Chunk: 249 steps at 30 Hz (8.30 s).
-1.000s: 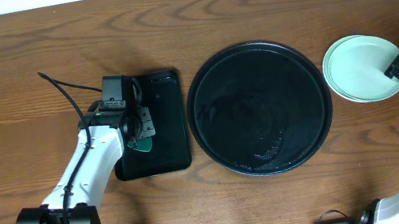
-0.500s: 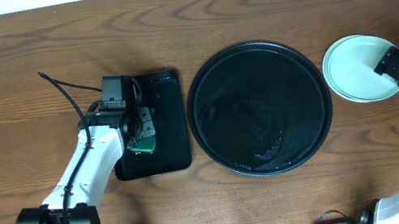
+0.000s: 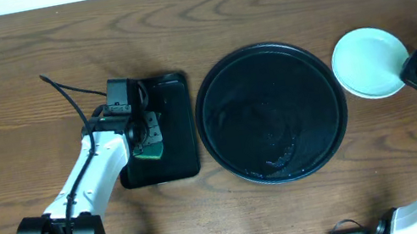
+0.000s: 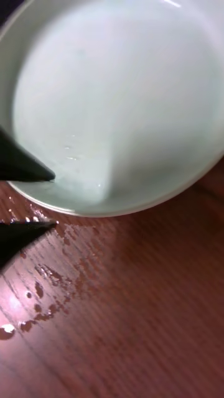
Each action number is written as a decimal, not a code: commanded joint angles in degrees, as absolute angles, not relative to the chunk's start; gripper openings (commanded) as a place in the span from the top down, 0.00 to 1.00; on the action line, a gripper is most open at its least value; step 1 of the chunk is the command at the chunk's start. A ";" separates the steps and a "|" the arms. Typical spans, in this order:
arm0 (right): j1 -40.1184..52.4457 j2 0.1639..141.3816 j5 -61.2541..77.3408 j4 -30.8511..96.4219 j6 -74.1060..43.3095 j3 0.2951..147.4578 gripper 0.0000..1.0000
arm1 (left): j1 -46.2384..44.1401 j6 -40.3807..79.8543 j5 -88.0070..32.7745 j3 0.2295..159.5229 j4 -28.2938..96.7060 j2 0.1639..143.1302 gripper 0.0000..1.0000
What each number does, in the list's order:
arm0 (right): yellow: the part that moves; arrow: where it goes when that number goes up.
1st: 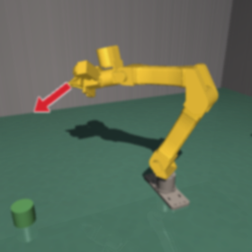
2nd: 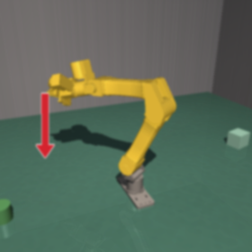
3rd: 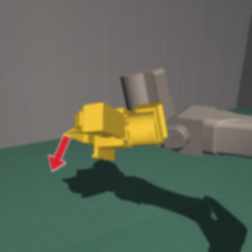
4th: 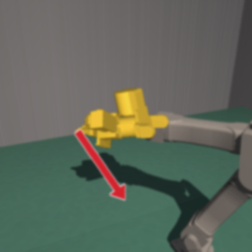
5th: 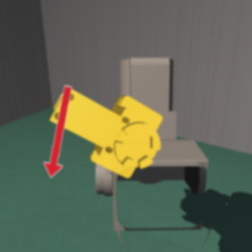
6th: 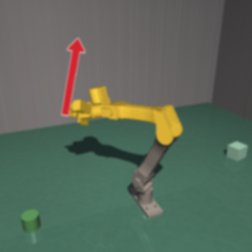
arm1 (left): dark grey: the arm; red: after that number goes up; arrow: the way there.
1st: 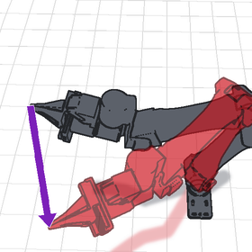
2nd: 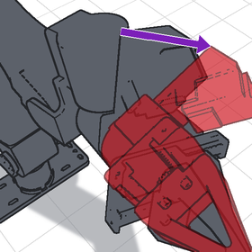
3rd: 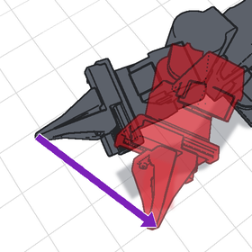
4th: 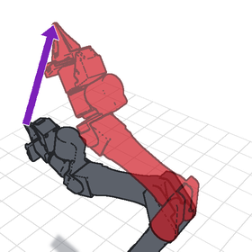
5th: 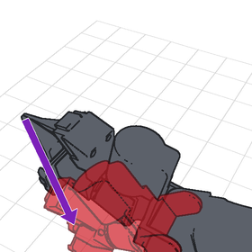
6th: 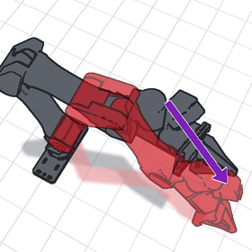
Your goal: Clean dirty plates on tray and stack at the side
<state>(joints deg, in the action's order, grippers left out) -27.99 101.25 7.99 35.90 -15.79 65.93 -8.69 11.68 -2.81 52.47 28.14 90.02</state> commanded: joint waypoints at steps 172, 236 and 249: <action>0.10 0.30 12.43 -23.79 -2.48 0.19 0.01 | -8.60 10.98 -2.50 51.81 28.14 90.56 0.21; 3.90 0.30 4.97 3.90 6.48 0.32 0.01 | -8.60 10.98 -2.50 51.81 28.16 90.56 0.21; 3.90 0.30 4.97 3.90 6.48 0.32 0.01 | -8.60 10.98 -2.50 51.81 28.14 90.56 0.21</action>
<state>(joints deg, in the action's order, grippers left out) 3.57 0.67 5.52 3.64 5.67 0.38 -8.69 11.64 -2.81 52.47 28.08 90.02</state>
